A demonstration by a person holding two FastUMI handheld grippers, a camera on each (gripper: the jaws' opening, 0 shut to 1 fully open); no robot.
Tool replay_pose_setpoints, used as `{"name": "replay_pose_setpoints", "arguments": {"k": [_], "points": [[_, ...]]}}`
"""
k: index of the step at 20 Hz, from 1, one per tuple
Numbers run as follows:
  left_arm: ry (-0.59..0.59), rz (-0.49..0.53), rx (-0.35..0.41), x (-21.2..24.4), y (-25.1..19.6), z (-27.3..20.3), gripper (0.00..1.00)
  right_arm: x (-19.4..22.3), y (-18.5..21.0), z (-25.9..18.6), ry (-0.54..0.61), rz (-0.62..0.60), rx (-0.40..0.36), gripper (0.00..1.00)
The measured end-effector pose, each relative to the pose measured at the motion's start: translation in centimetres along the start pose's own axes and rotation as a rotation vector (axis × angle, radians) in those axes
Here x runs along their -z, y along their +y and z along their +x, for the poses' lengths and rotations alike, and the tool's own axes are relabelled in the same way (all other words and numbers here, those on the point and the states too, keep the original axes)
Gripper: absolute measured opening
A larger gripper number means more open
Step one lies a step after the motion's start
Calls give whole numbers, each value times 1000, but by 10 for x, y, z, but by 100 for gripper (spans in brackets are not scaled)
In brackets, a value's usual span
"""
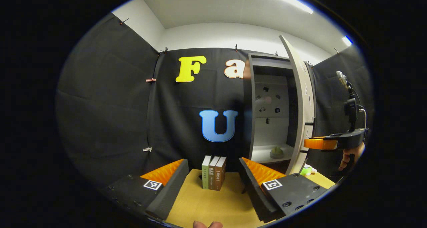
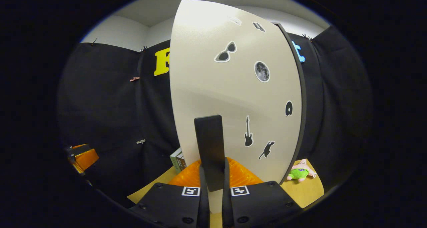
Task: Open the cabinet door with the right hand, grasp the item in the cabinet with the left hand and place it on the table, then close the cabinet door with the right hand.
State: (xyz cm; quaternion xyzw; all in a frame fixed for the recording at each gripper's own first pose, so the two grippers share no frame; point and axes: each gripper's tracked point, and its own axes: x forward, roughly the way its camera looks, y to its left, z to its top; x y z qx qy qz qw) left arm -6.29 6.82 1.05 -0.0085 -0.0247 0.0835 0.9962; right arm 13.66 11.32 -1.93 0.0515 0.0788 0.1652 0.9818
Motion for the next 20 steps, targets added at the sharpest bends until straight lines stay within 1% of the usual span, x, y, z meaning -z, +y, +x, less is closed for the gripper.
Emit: {"name": "replay_pose_setpoints", "arguments": {"k": [5, 9, 12, 15, 20], "points": [[-9, -3, 34, -3, -18, 8, 94, 0, -11, -11, 1, 14, 31, 18], [-9, -27, 63, -1, -31, 13, 94, -1, -22, -19, 5, 7, 76, 18], [-10, -24, 76, 0, -37, 17, 94, 0, -35, -25, 0, -12, 132, 18], [-5, -37, 93, 3, -44, 19, 94, 0, -44, -29, -2, -5, 194, 17], [13, -20, 120, 10, -52, 23, 94, -3, -74, -37, -32, -80, 317, 16]]}}
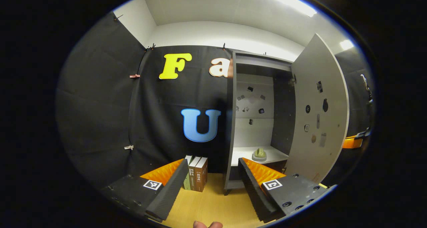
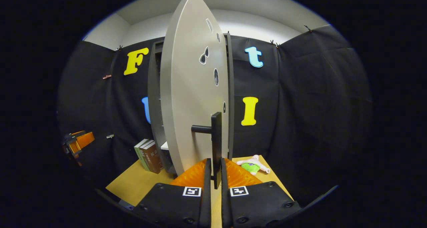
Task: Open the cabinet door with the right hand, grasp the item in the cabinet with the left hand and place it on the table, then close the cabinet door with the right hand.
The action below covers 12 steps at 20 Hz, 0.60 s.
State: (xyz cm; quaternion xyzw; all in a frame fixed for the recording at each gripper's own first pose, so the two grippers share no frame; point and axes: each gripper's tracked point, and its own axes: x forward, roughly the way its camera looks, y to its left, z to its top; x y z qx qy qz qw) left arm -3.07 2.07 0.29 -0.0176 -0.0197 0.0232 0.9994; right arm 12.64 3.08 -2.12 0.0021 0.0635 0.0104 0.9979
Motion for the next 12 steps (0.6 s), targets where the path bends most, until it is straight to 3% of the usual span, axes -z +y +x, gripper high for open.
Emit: {"name": "replay_pose_setpoints", "arguments": {"k": [9, 12], "points": [[19, -24, 35, 3, -24, 19, 94, -14, -47, 2, -58, -38, 165, 10], [26, -28, 59, 3, -41, 32, 94, -15, -42, 6, -70, -15, 136, 10]]}}
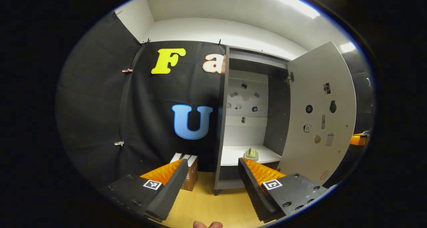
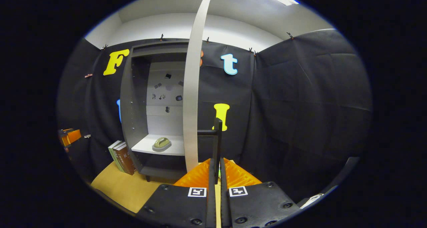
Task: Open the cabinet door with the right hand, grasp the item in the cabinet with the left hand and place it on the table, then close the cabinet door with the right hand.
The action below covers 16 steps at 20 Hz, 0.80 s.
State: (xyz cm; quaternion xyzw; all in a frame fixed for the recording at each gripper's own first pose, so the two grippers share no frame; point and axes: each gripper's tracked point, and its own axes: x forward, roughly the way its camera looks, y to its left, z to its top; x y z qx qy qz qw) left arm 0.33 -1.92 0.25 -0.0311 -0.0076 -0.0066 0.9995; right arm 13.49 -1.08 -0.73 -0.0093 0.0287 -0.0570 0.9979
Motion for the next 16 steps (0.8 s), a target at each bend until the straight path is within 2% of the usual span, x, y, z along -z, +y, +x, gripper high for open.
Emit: {"name": "replay_pose_setpoints", "arguments": {"k": [1, 3, 4, 5, 6, 9, 10, 13, 14, 15, 16], "points": [[3, 5, 7, 0, -6, 4, 94, -1, 0, 0, -3, -6, -16, 5], [8, 7, 27, 1, -19, 14, 94, -3, -7, -2, -15, -31, -21, 17], [12, 5, 38, 1, -26, 18, 94, -4, -13, 0, -20, -27, -19, 17], [17, 5, 55, 1, -33, 23, 94, -6, -15, 0, -23, -7, -16, 30], [23, 8, 75, 1, -41, 29, 94, -9, -21, 0, -30, 12, -4, 35], [54, 15, 110, 7, -58, 45, 94, -16, -41, -3, -59, 85, 10, 99], [63, 10, 117, 9, -64, 52, 94, -17, -51, -2, -70, 113, 27, 96], [88, 21, 117, 12, -79, 74, 94, -14, -71, 1, -75, 144, 47, 97], [97, 34, 121, 13, -85, 85, 94, -5, -78, 3, -62, 118, 42, 91], [110, 42, 137, 14, -94, 95, 94, 2, -81, 3, -43, 96, 36, 97], [121, 45, 159, 17, -105, 106, 94, 8, -85, 1, -29, 78, 31, 98]]}}
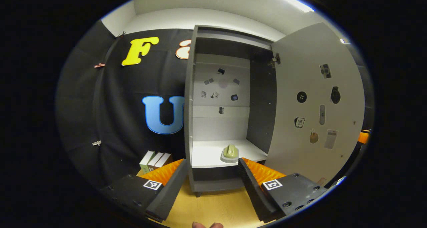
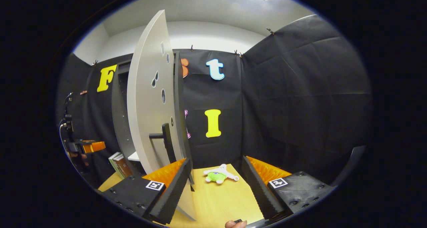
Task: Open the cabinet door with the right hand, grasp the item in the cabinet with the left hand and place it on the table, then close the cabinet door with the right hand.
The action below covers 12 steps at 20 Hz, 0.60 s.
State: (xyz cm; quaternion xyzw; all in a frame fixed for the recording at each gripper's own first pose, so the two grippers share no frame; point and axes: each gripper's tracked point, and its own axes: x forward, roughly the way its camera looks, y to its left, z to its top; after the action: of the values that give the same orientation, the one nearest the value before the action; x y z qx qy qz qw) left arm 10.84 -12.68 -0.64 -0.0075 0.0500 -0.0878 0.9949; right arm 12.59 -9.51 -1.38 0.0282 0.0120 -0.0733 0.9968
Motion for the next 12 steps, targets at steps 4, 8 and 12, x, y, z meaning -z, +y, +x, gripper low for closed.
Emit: {"name": "replay_pose_setpoints", "arguments": {"k": [4, 8, 12], "points": [[72, 32, 75, 3, -28, 54, 91, -7, -24, 5, -44, -33, 31, 98], [188, 77, 140, 14, -50, 105, 88, -3, -57, 11, -55, -27, 81, 94], [264, 84, 166, 19, -63, 161, 85, 7, -89, 19, -36, -10, 104, 94]]}}
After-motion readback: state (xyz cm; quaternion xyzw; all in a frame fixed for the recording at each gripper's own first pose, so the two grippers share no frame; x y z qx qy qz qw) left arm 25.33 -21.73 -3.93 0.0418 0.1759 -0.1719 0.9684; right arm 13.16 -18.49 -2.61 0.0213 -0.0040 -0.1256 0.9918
